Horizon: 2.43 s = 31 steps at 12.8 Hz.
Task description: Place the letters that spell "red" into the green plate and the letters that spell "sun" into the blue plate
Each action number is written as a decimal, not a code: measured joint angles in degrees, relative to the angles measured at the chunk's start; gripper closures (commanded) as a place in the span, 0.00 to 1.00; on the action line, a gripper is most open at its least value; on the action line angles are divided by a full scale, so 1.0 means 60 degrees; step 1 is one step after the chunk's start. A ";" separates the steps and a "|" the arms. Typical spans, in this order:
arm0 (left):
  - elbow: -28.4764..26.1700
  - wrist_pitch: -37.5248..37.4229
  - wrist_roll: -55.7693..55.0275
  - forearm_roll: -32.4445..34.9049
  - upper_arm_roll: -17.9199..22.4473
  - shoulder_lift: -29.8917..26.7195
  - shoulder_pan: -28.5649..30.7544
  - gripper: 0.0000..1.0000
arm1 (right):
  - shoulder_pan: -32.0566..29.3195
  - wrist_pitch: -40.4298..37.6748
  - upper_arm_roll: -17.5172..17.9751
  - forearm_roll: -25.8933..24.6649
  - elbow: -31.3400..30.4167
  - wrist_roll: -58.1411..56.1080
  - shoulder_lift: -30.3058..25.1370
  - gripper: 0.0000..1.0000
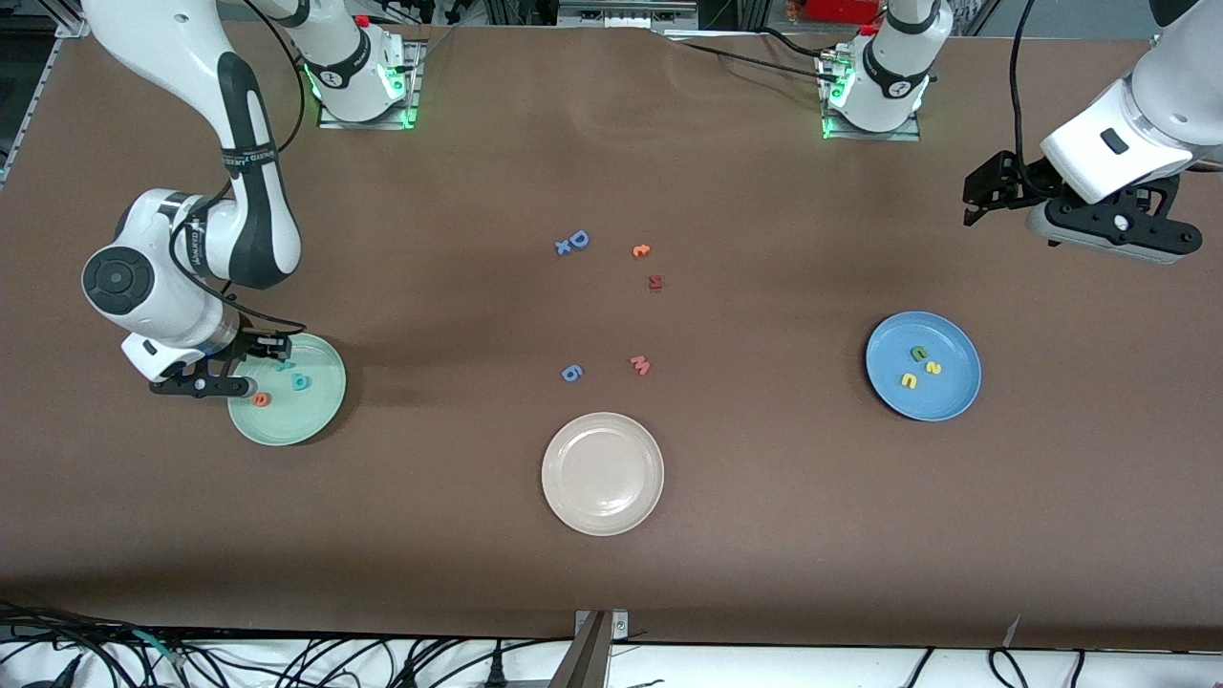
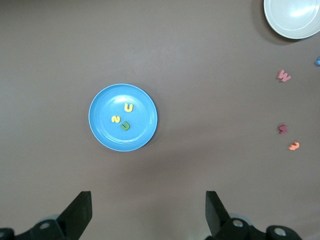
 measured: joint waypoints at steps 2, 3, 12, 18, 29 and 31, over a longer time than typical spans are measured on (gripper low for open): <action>0.0000 0.0000 -0.0005 0.0000 0.0000 0.0004 0.0000 0.00 | 0.0026 -0.0625 0.0001 0.0317 0.0194 0.0008 -0.0059 0.00; 0.0000 0.0004 -0.0008 0.0000 0.0000 0.0012 0.0000 0.00 | 0.0040 -0.0974 0.0002 0.0364 0.0335 0.0059 -0.0105 0.00; -0.0003 0.0509 -0.0023 0.0000 0.0001 0.0286 0.0005 0.00 | 0.0982 -0.4199 0.0029 0.0411 0.2255 0.2371 -0.0342 0.00; -0.0003 0.0928 -0.0024 0.0000 -0.0001 0.0381 0.0005 0.00 | 0.0421 -0.5378 0.1455 -0.0199 0.3123 0.3598 -0.0892 0.00; -0.0003 0.1153 -0.0024 -0.0001 -0.0005 0.0487 0.0002 0.00 | -0.3950 -0.6191 0.5761 -0.1525 0.3123 0.3328 -0.3295 0.00; -0.0003 0.1173 -0.0024 -0.0002 -0.0008 0.0487 0.0001 0.00 | -0.4231 -0.6550 0.5777 -0.1572 0.3123 0.3231 -0.3599 0.00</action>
